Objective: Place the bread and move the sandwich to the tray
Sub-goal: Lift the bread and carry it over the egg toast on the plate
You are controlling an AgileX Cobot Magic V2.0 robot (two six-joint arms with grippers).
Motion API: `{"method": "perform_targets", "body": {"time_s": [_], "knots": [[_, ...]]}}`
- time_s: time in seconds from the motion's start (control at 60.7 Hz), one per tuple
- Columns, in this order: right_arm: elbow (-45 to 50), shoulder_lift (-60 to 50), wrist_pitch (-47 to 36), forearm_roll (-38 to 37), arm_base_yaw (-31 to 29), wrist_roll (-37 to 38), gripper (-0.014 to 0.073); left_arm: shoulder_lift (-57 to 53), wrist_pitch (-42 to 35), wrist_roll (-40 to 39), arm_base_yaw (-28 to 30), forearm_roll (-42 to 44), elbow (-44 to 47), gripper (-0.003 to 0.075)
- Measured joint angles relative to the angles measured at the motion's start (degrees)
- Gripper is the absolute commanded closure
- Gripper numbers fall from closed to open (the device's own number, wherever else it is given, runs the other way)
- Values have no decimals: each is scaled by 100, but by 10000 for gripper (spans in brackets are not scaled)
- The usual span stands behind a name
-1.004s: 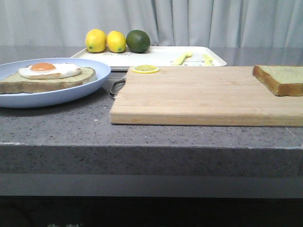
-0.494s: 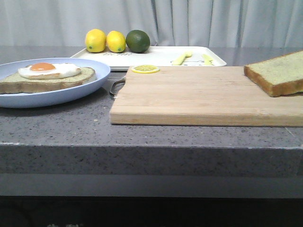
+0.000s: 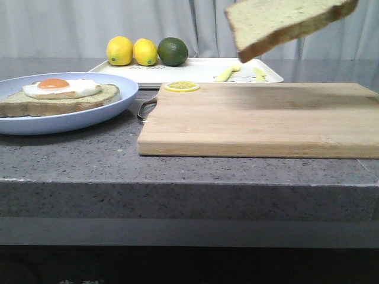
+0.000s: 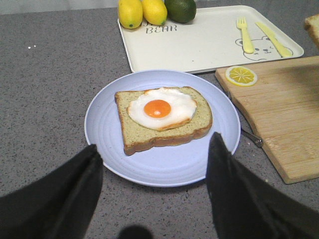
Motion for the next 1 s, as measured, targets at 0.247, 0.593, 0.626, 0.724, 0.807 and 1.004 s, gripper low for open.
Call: {"method": "perform_targets", "body": {"time_s": [0.247,0.593,0.626,0.724,0.807,1.004], "knots": [[0,0,-521,937,1494,0,500,0,0,0,0,0,0,270],[-163,139,-2828,2073,3454,-309,500,0,0,0,0,0,0,270],[-244,212,-2974,2105,3583,-332,500,0,0,0,0,0,0,270],[-484,444,-3297,2129,3884,-358,500,0,0,0,-9,0,0,270],[-745,677,-3487,2165,4093,-358,500,0,0,0,-9,0,0,271],[-1305,1284,-3875,2234,4491,64,500,0,0,0,-9,0,0,286]]}}
